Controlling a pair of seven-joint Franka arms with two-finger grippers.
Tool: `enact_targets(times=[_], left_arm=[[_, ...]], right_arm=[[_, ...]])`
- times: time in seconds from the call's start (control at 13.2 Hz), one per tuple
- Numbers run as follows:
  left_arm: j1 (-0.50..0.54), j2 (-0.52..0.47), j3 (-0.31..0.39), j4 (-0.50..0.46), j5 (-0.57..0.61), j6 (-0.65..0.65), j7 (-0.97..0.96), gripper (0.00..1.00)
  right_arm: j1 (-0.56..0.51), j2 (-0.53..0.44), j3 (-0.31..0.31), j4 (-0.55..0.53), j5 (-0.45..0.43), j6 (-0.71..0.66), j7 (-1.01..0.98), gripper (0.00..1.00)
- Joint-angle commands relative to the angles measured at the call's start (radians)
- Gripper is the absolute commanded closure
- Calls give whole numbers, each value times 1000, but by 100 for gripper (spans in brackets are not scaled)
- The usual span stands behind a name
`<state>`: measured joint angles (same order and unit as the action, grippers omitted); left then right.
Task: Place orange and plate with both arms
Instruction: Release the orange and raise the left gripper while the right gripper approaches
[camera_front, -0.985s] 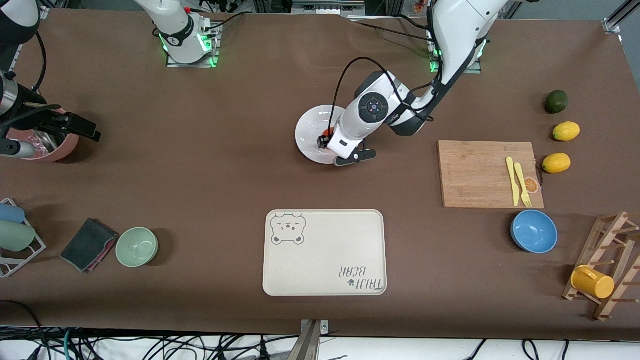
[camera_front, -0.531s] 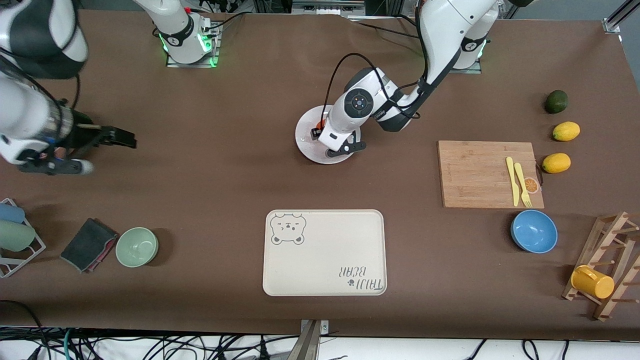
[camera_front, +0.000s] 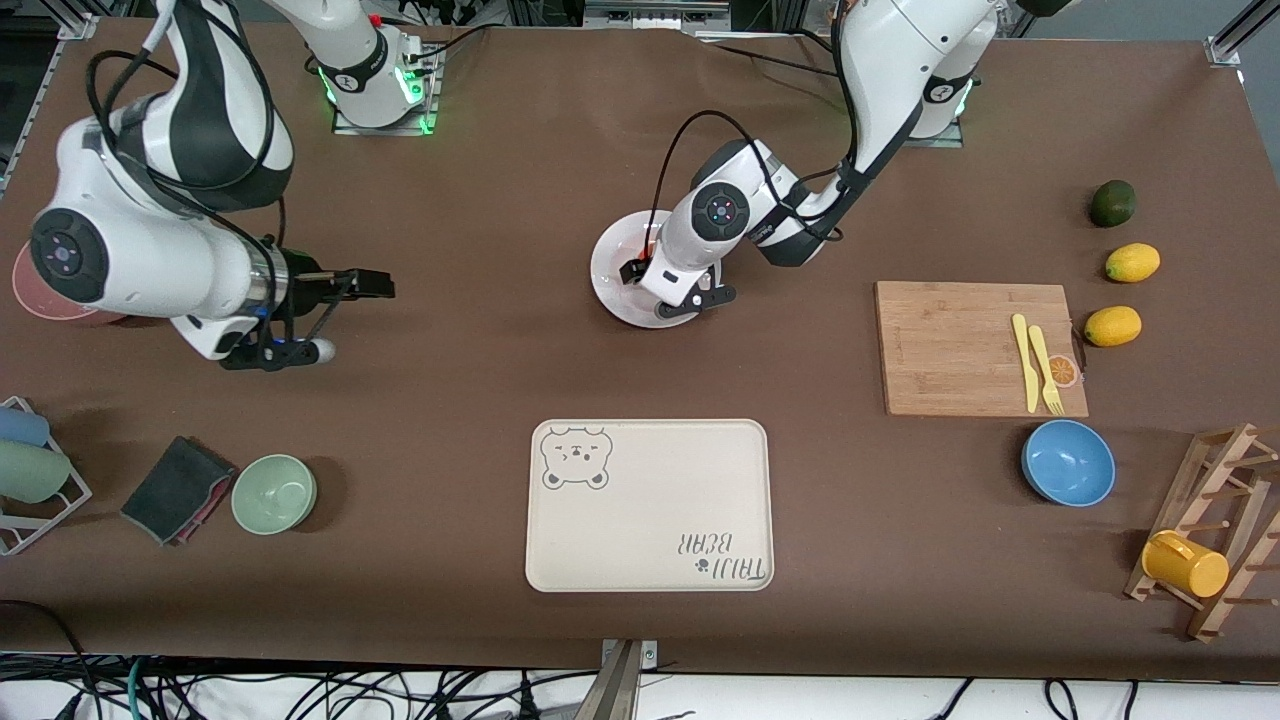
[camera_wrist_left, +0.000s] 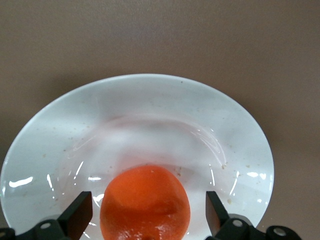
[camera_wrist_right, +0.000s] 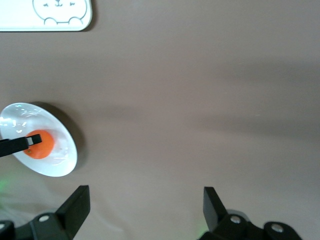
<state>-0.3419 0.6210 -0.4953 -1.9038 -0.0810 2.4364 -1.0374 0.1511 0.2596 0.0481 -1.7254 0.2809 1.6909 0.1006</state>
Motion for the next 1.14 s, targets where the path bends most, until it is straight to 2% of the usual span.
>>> enact_targets(times=[0.0, 0.15, 0.3, 0.45, 0.61, 0.76, 0.91, 1.06], left_arm=[[56, -79, -3, 3, 26, -84, -10, 1], [131, -159, -2, 18, 26, -196, -4, 0], [249, -243, -5, 23, 27, -266, 9, 0], [351, -299, -3, 49, 27, -357, 159, 0], [415, -375, 1, 51, 49, -430, 310, 0], [486, -464, -5, 54, 131, -532, 377, 0], [530, -553, 6, 60, 152, -624, 428, 0], [566, -602, 9, 116, 152, -732, 531, 0]], right_arm=[[-7, -87, 25, -167, 89, 103, -10, 0], [-7, -163, 57, -315, 125, 224, -10, 0], [-7, -232, 99, -466, 176, 366, -12, 0], [-7, -270, 162, -580, 192, 499, 1, 0], [-7, -273, 228, -663, 303, 635, 1, 0], [-7, -237, 289, -720, 401, 786, -12, 0], [-7, -195, 367, -727, 536, 872, -12, 0], [-7, -155, 442, -730, 692, 964, -80, 0]])
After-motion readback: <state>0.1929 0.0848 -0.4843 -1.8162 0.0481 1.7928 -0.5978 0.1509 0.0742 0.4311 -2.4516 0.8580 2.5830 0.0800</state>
